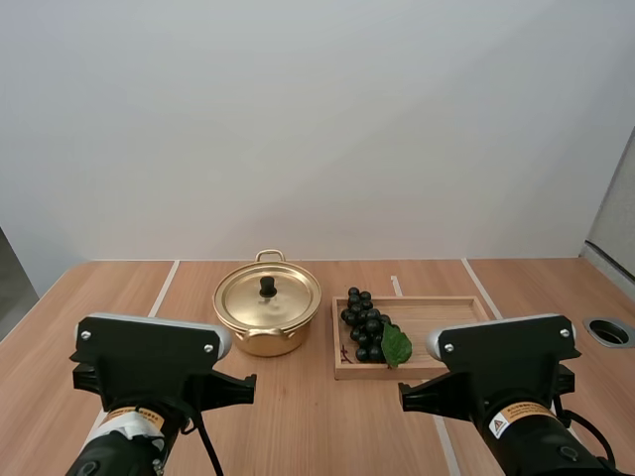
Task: Open the pot, put the pineapple inside, and close it
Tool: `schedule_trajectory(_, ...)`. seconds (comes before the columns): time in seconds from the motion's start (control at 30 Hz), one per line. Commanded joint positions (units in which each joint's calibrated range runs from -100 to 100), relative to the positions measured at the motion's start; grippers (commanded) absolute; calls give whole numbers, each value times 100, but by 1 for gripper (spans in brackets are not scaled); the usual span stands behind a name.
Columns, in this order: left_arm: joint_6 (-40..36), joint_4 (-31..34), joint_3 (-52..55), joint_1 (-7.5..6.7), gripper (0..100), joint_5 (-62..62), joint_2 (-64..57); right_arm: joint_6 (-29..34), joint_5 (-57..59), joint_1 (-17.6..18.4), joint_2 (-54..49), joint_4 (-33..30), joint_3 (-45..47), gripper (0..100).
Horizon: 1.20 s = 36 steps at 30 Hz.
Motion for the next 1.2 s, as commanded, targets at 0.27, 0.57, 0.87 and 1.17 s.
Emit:
schedule_trajectory(0.27,-78,-5,13,61,0,39,-28,412,-25,39,-32,-50,18,0)
schedule_trajectory(0.57,-78,-5,13,61,0,39,-28,412,-8,47,-32,-50,18,0)
schedule_trajectory(0.87,-78,-44,13,61,0,40,-28,532,-8,46,-32,-50,18,0)
schedule_trajectory(1.17,-154,-47,13,61,0,40,-28,532,-8,46,-32,-50,18,0)
